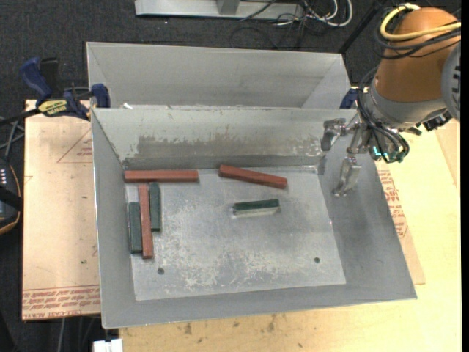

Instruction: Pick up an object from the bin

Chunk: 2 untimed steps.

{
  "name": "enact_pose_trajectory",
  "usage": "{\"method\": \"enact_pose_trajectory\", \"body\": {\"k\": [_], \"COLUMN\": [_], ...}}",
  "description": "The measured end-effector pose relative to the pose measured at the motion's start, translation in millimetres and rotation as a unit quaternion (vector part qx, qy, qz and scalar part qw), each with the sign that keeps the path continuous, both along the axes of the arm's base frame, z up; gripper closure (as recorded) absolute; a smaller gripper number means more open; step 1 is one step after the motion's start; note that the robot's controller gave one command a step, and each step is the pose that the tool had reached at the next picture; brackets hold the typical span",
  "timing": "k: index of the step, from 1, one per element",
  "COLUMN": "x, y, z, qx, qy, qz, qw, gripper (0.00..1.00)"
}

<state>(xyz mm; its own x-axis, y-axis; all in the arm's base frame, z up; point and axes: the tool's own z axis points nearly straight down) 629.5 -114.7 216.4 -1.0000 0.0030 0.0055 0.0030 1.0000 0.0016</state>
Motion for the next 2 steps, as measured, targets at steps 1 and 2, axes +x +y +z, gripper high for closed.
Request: {"method": "enact_pose_trajectory", "body": {"k": [1,2], "x": [1.5,4.5], "y": [0.4,14.9], "z": [5.1,-35.0], "qx": [-0.001,-0.002], "qy": [-0.0040,-0.0076], "qz": [0.001,0.027], "qw": [1.0000,0.9996], "gripper": [0.00,0.00]}}
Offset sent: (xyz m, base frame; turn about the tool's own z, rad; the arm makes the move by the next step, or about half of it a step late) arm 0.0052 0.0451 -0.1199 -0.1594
